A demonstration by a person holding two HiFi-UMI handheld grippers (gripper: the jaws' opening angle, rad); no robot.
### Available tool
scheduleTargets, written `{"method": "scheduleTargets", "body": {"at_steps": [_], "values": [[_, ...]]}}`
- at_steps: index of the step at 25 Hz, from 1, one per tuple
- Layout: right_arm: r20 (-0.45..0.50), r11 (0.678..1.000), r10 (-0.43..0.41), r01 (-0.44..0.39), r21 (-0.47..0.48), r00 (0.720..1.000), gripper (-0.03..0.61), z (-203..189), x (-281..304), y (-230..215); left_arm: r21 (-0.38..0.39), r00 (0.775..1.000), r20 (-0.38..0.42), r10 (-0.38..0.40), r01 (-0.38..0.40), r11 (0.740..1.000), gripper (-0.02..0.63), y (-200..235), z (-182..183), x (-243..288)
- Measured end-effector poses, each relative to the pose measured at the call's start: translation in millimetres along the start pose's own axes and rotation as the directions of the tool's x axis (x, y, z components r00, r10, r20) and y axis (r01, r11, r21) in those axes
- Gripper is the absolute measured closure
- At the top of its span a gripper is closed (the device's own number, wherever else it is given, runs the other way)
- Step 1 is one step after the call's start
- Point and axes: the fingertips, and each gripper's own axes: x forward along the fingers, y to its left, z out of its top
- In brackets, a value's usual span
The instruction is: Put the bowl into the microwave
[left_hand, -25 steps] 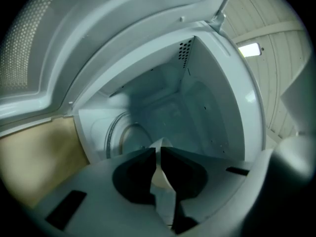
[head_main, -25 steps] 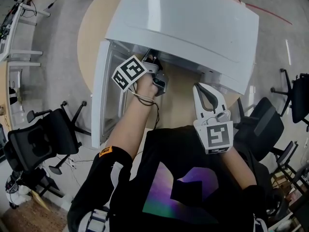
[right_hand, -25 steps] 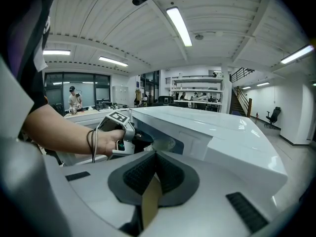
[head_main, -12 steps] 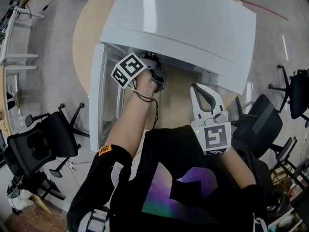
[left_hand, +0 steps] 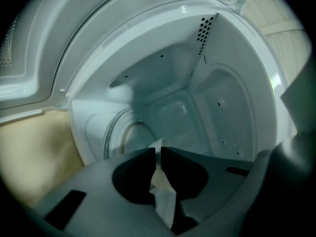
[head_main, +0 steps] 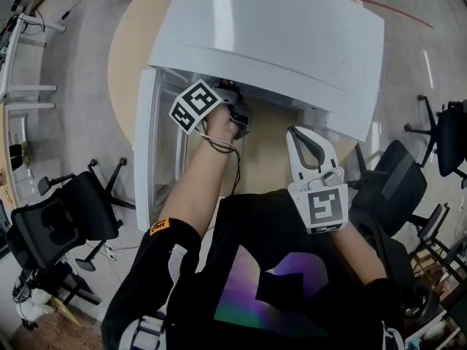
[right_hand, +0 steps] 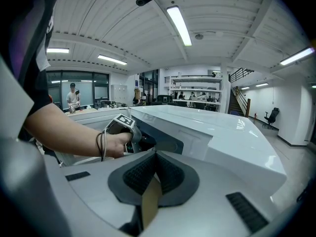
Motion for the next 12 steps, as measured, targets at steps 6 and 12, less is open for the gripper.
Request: {"method": "scheduleTargets", "body": {"at_steps": [6, 12], "values": [[-0.026, 0.999, -0.02, 0.02, 0.026, 0.999, 0.563, -4.5, -3.8, -1.3, -0.013, 1.0, 0.004, 0.007, -0.007, 1.0, 0.535, 4.4, -1.0, 0.9], [0.003, 1.0, -0.023, 0.023, 0.007, 1.0, 0.563, -0.9, -4.6, -0.7, -0.062, 1.0, 0.022, -0.002, 0.003, 0.998, 0.532, 8.9, -0.7, 1.3]]}}
